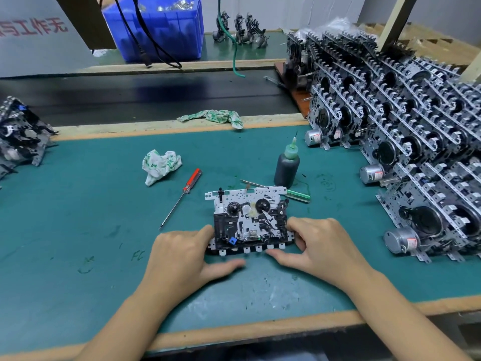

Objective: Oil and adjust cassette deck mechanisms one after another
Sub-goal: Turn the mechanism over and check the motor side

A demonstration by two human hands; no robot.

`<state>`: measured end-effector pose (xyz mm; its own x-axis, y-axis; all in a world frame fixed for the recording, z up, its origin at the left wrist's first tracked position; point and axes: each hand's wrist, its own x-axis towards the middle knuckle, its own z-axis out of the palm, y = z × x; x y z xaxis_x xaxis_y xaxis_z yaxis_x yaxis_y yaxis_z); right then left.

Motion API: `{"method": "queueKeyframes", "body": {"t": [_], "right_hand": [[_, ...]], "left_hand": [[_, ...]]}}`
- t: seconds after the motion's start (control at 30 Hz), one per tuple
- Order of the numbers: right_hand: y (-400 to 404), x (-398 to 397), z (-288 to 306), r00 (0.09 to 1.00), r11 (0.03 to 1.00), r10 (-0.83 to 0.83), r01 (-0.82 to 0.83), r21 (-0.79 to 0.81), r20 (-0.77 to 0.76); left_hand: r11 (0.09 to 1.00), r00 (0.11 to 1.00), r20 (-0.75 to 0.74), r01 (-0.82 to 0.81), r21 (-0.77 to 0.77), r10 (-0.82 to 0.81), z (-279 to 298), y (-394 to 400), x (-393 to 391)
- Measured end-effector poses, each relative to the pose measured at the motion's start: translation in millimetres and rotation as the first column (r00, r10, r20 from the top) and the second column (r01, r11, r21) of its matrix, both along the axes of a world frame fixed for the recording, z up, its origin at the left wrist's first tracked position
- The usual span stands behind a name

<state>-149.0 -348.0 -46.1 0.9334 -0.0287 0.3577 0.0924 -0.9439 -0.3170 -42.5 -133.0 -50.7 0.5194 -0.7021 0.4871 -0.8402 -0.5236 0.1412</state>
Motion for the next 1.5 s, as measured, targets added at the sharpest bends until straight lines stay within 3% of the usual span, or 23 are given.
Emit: {"method": "queueKeyframes", "body": {"t": [0.17, 0.37, 0.53, 0.77, 0.97, 1.17, 1.23, 1.33, 1.5], "right_hand": [[5, 0, -1, 1.000, 1.000, 0.006, -0.006, 0.009, 0.005], [6, -1, 2, 0.999, 0.999, 0.039, -0.038, 0.037, -0.017], [10, 1, -1, 0.998, 0.995, -0.059, 0.062, 0.073, -0.038], [7, -1, -1, 0.998, 0.995, -0.055, 0.058, 0.079, -0.040], [3, -2, 0, 0.998, 0.995, -0.010, 0.016, 0.097, -0.063], [1, -2, 3, 0.997, 0.992, 0.029, -0.020, 0.126, -0.071], [2, -3, 5, 0.998, 0.943, 0.022, -0.001, 0.333, -0.060], [5, -2, 10, 0.998, 0.708, -0.012, 0.055, 0.704, -0.066], [17, 3, 20, 0.998, 0.516, -0.010, 0.065, 0.854, -0.069]], "left_hand": [[0.987, 0.987, -0.023, -0.158, 0.008, 0.158, 1, -5, -6], [0.980, 0.980, -0.017, -0.198, 0.013, 0.198, -1, -5, -6], [0.990, 0.985, -0.108, -0.137, 0.015, 0.138, 0, -4, -3], [0.999, 0.993, -0.111, 0.027, -0.024, -0.029, -1, 2, -5], [0.997, 0.991, -0.109, -0.072, -0.001, 0.071, -2, -1, -5], [0.998, 0.991, -0.125, -0.055, -0.039, 0.050, 2, 2, -2], [0.995, 0.993, -0.118, -0.011, -0.103, -0.001, 4, 4, -2], [0.976, 0.994, -0.076, 0.062, -0.210, -0.080, 8, 7, -2], [0.897, 0.984, -0.052, 0.132, -0.423, -0.169, 6, 8, -3]]}}
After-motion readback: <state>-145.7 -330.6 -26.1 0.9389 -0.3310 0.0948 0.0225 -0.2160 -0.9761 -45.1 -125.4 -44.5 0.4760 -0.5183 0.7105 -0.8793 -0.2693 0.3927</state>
